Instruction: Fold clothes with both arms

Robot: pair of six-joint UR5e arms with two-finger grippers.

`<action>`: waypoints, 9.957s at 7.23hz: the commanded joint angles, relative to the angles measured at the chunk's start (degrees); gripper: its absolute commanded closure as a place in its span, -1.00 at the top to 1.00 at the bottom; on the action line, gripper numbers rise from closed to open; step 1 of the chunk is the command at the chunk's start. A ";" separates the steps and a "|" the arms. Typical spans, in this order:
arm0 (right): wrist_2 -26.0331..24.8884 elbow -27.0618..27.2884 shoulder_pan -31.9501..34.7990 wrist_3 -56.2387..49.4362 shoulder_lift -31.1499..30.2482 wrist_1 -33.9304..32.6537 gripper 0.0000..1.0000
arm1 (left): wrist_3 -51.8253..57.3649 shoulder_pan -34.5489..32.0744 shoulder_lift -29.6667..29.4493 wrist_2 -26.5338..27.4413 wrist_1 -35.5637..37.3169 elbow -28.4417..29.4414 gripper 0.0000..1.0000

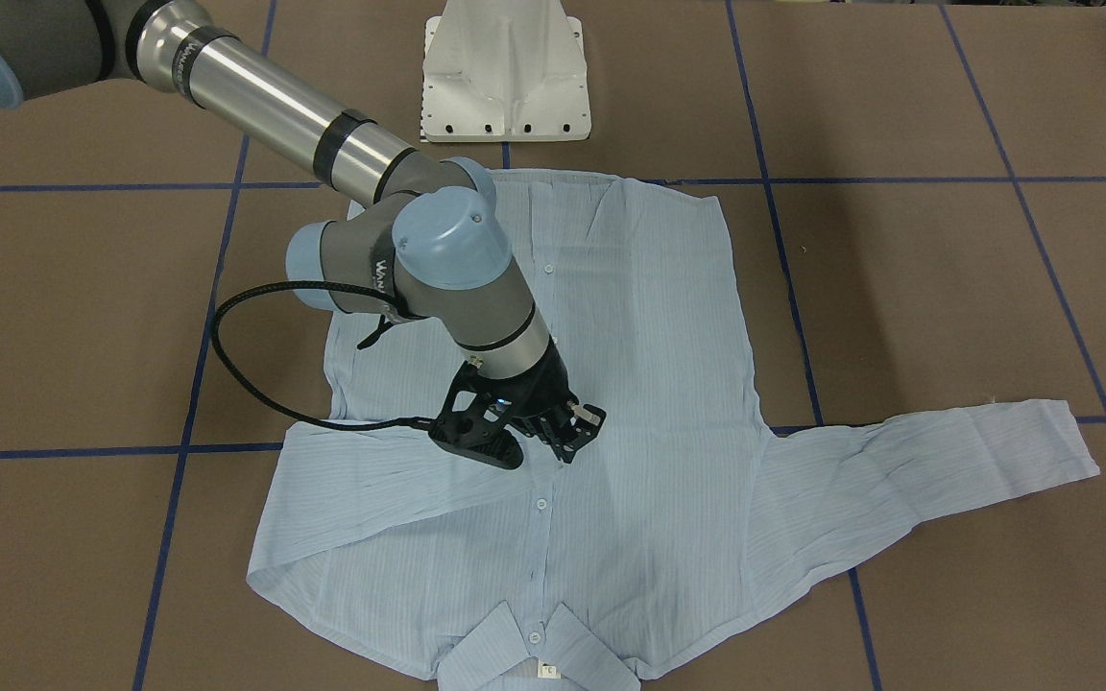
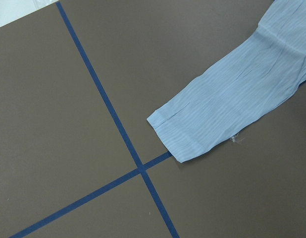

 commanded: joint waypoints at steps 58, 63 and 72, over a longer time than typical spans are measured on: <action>0.13 24.73 -1.22 -0.51 -16.77 -7.78 1.00 | -40.41 21.45 -16.03 7.80 -19.37 30.73 -0.43; 0.39 26.21 -1.14 -0.69 -17.21 -7.78 1.00 | -46.36 21.45 -18.39 1.17 -18.50 28.54 -1.00; 9.97 38.08 13.71 -26.23 -38.53 -7.60 1.00 | -103.53 44.19 -45.61 13.74 -7.15 8.93 -1.00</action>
